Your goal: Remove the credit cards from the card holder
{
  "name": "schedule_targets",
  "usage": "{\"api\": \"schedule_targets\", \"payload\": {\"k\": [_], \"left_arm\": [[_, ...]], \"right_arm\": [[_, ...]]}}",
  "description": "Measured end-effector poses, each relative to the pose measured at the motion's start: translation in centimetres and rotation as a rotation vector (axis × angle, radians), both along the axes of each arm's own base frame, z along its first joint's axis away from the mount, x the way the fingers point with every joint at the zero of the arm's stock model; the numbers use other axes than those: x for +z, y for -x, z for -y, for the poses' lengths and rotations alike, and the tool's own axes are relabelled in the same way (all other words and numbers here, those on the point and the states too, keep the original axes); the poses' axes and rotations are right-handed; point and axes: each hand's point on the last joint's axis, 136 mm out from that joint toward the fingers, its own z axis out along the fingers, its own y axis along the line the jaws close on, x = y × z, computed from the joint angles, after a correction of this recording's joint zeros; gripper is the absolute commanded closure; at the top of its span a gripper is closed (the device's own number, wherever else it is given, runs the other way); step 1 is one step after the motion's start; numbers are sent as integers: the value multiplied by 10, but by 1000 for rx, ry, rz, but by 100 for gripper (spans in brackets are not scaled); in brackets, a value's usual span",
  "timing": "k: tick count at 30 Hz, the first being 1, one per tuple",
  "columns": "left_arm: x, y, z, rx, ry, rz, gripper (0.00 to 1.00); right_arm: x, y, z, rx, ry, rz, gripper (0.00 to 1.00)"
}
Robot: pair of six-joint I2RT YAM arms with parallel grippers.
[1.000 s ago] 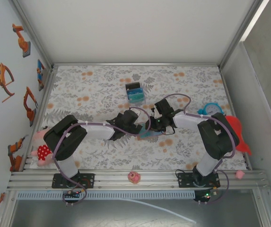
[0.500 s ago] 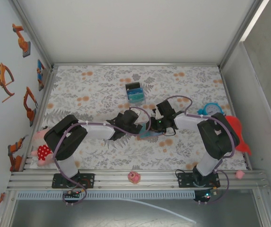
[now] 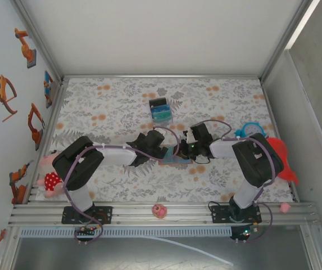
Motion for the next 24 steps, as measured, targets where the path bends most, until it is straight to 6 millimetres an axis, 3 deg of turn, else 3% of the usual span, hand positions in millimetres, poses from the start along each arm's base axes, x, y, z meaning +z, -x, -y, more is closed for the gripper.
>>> {"api": "schedule_targets", "payload": {"k": [12,18,24], "left_arm": [[1,-2,-5,21,-23,16,3],[1,-3,-6,27,-25,18,3],[1,-2,-6,32,-28,22,3]], "right_arm": [[1,-5,-7,-4,-72,-12,89],[0,-6,-9,-6,-81,-16,100],[-1,-6,-8,-3,-79,-9,100]]}}
